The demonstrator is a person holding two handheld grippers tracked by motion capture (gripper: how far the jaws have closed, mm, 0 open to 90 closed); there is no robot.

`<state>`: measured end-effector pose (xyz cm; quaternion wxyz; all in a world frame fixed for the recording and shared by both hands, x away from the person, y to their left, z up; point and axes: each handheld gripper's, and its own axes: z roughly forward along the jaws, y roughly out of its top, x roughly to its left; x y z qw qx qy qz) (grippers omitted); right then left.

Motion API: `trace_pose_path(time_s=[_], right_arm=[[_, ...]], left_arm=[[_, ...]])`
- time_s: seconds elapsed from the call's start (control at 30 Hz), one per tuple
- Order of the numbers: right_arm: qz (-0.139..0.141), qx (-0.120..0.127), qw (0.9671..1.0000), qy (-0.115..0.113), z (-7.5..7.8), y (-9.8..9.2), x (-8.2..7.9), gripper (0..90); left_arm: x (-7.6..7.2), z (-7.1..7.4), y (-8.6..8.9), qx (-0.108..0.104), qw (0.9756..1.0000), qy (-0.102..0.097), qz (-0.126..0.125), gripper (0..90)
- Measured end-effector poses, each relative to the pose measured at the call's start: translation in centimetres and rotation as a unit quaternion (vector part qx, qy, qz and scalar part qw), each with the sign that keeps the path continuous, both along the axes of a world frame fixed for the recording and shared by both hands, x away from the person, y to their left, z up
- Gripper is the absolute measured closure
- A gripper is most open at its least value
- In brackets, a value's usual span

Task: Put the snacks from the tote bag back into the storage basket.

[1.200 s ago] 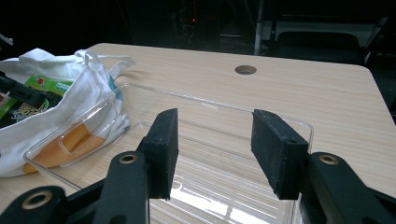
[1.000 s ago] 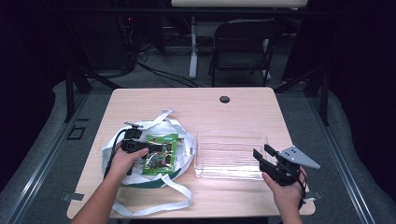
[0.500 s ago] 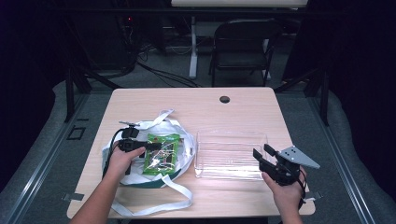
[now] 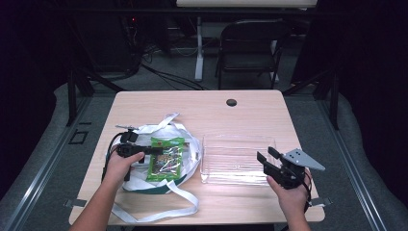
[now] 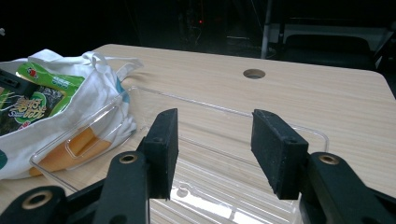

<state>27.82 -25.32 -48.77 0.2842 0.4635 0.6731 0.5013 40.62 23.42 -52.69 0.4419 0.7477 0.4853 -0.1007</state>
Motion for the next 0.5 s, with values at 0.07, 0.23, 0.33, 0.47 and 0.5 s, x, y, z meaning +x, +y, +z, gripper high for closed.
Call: trace_pose_path(time_s=[0.07, 0.23, 0.33, 0.47, 0.5], right_arm=[[0.003, -0.001, 1.0000, -0.001, -0.03, 0.19, 0.14, 51.4], [0.008, -0.001, 1.0000, 0.001, -0.02, 0.46, 0.47, 51.4], [0.011, 0.000, 0.9999, -0.001, -0.03, 0.62, 0.61, 51.4], [0.017, 0.000, 0.9999, 0.001, -0.05, 0.91, 0.84, 51.4], [0.018, -0.001, 0.9998, 0.002, -0.05, 0.93, 0.89, 51.5]], left_arm=[[-0.23, 0.22, 0.25, -0.003, 1.0000, -0.005, -0.005, 67.8], [-0.64, 0.58, 0.60, -0.006, 0.9998, -0.012, -0.011, 69.1], [-0.75, 0.65, 0.77, -0.006, 0.9998, -0.014, -0.015, 69.8], [-0.94, 0.71, 1.08, -0.012, 0.9997, -0.013, -0.016, 70.7], [-0.95, 0.75, 1.15, -0.014, 0.9997, -0.012, -0.017, 71.2]])
